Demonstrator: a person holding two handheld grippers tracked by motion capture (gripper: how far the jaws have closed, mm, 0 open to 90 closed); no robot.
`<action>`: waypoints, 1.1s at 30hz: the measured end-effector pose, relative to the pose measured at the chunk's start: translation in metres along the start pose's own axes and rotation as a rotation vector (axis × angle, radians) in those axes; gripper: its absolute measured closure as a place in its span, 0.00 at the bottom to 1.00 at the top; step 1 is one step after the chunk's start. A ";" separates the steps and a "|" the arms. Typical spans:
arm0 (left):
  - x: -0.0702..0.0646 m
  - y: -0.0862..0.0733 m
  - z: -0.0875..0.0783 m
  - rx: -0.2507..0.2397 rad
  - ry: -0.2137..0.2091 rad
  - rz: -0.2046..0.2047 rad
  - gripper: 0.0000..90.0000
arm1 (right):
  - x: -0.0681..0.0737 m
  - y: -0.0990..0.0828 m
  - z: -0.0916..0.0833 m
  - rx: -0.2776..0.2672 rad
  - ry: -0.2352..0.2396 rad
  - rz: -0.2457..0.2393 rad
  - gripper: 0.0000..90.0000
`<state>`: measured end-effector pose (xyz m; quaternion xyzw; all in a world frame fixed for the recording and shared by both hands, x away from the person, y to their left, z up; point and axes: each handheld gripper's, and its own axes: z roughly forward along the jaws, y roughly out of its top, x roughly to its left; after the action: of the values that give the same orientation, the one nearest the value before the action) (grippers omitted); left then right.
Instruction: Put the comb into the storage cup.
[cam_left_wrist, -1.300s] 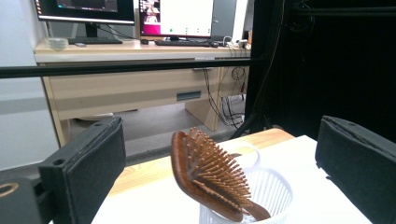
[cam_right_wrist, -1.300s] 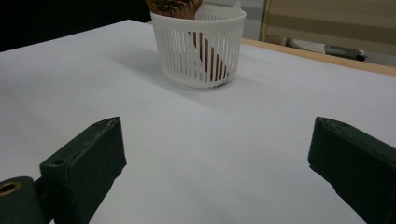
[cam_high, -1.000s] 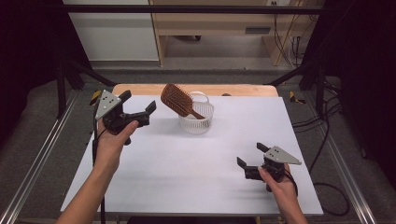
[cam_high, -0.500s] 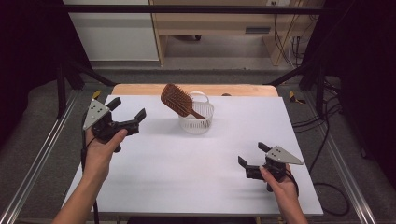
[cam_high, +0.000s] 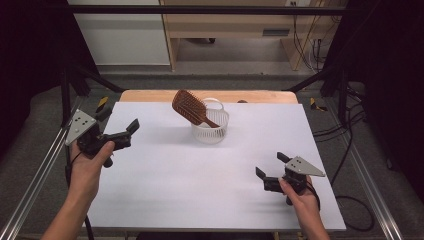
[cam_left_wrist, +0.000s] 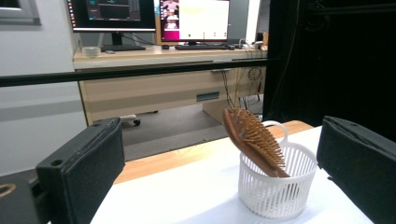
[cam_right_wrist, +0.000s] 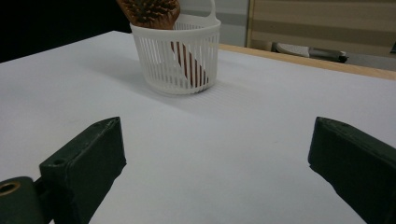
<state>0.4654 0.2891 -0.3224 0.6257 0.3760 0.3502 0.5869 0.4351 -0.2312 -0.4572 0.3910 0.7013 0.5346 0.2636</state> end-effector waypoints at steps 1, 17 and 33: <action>0.002 0.000 -0.002 -0.001 0.003 -0.006 0.01 | 0.000 0.000 0.000 0.000 0.000 0.001 0.05; 0.035 -0.009 -0.037 -0.001 0.045 -0.010 0.01 | -0.003 -0.001 -0.005 -0.014 0.001 0.018 0.05; 0.057 -0.026 -0.068 -0.029 0.076 -0.025 0.01 | -0.011 0.006 -0.013 -0.020 -0.027 0.016 0.05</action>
<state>0.4309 0.3721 -0.3445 0.5987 0.4005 0.3718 0.5855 0.4328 -0.2471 -0.4483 0.4013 0.6891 0.5383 0.2726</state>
